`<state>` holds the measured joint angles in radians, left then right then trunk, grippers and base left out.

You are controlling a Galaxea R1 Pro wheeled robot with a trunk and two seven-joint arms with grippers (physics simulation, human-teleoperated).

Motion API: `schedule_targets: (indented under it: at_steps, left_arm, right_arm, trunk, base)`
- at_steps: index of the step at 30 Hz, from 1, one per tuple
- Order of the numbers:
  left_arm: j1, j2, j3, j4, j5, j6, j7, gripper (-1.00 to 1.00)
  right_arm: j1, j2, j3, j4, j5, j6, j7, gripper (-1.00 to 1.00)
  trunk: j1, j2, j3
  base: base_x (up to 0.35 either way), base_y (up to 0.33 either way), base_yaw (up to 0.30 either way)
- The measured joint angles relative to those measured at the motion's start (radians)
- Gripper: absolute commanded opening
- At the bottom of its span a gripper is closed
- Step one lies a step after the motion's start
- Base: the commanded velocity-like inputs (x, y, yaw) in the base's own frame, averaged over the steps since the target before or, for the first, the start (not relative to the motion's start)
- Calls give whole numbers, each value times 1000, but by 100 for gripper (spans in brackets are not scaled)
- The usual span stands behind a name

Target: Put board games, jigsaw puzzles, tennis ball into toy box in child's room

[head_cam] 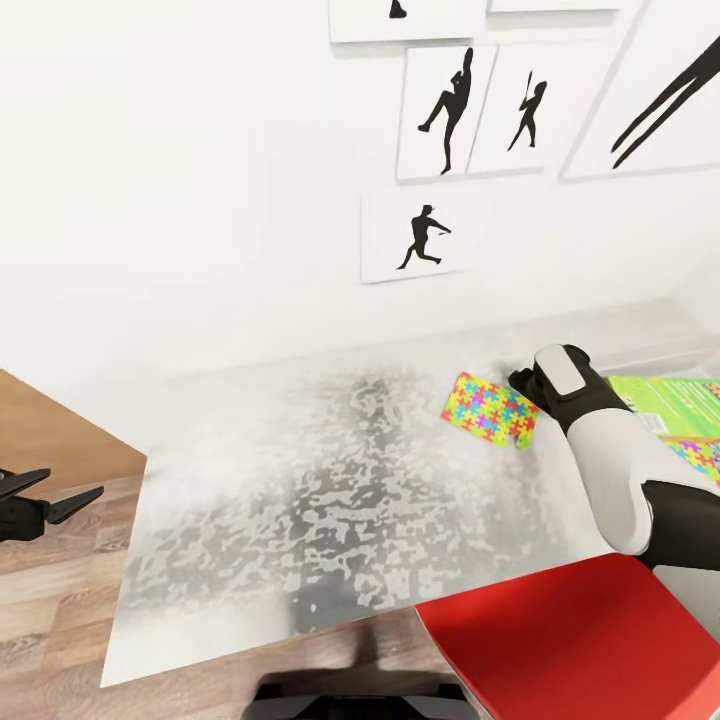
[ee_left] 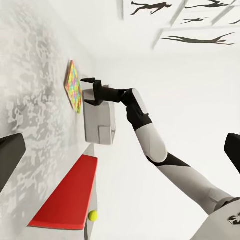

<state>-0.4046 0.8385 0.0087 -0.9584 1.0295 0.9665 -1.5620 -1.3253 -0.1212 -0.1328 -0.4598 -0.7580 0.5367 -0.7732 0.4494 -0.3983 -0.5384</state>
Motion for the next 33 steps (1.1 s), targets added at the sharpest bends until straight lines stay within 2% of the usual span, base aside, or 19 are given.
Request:
schedule_targets:
  at_steps: [11, 20, 33]
  left_arm:
    - [0, 0, 0, 0, 0, 0, 0, 100]
    - [0, 0, 0, 1, 0, 0, 0, 100]
    - [0, 0, 0, 3, 0, 0, 0, 100]
  right_arm:
    - [0, -2, -50, 0, -31, 1, 0, 100]
    - [0, -2, -53, 0, -32, 1, 0, 100]
    - [0, 2, -53, 0, -32, 1, 0, 100]
  trunk:
    - [0, 0, 0]
    - [0, 0, 0]
    - [0, 0, 0]
  base:
    - [0, 0, 0]
    - [0, 8, 0]
    - [0, 94, 0]
